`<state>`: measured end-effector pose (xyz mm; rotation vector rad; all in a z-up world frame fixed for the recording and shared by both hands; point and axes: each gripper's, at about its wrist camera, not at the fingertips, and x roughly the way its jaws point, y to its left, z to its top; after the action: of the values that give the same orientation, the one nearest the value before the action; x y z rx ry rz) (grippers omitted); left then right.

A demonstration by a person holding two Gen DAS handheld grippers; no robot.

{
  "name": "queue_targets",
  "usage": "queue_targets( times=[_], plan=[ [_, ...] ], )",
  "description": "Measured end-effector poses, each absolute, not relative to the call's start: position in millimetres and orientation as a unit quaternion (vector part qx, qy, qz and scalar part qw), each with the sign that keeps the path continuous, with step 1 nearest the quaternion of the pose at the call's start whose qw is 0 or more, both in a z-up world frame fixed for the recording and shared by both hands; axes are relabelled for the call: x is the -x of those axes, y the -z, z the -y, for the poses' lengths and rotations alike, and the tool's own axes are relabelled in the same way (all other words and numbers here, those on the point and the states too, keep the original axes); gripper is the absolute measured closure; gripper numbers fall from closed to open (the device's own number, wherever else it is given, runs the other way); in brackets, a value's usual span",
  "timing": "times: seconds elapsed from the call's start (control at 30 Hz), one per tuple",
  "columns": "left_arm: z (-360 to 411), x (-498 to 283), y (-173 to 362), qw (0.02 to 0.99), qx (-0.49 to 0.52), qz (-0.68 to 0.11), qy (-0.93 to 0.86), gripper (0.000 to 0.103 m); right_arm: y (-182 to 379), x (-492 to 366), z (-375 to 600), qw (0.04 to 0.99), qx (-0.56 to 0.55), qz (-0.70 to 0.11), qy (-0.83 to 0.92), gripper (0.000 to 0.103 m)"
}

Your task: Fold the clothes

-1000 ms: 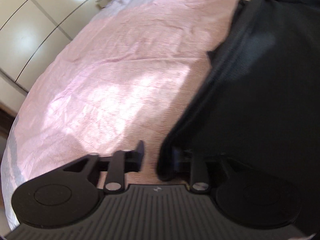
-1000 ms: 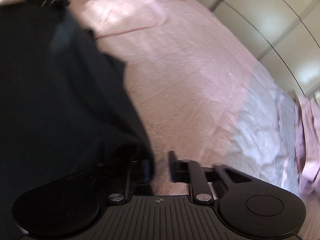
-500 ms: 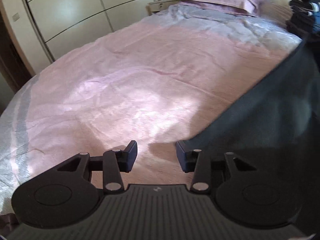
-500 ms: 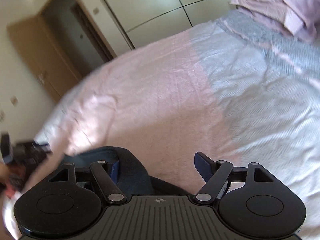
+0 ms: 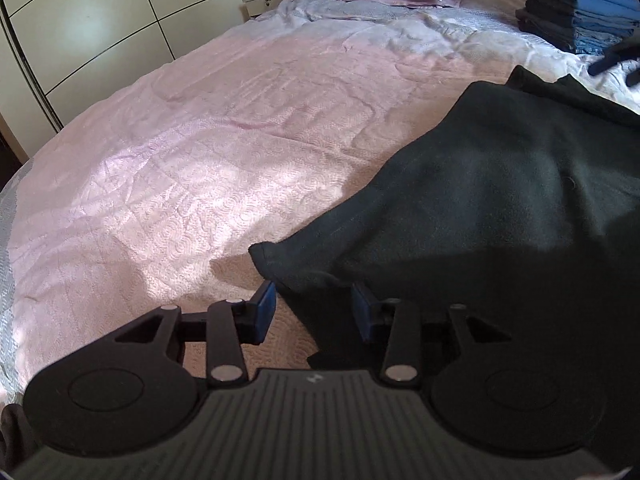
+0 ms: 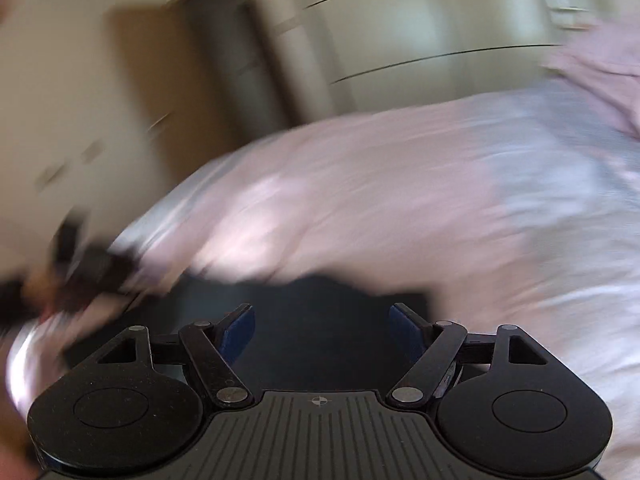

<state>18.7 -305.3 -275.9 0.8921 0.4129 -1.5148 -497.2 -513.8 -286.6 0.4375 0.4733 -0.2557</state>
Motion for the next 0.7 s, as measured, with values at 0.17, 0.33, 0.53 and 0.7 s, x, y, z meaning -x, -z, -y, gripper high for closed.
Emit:
queue_targets(
  times=[0.17, 0.33, 0.53, 0.7],
  plan=[
    [302, -14, 280, 0.615, -0.404, -0.175, 0.655, 0.066, 327, 502, 508, 0.916, -0.195, -0.318, 0.147, 0.027],
    [292, -14, 272, 0.621, -0.411, -0.167, 0.646, 0.066, 317, 568, 553, 0.862, -0.173, -0.298, 0.371, 0.031],
    [264, 9, 255, 0.620, -0.390, -0.147, 0.664, 0.066, 297, 614, 521, 0.890, -0.240, -0.213, 0.323, 0.030],
    [236, 45, 264, 0.586, -0.404, -0.152, 0.685, 0.064, 312, 613, 488, 0.895, -0.272, -0.228, 0.270, 0.030]
  ],
)
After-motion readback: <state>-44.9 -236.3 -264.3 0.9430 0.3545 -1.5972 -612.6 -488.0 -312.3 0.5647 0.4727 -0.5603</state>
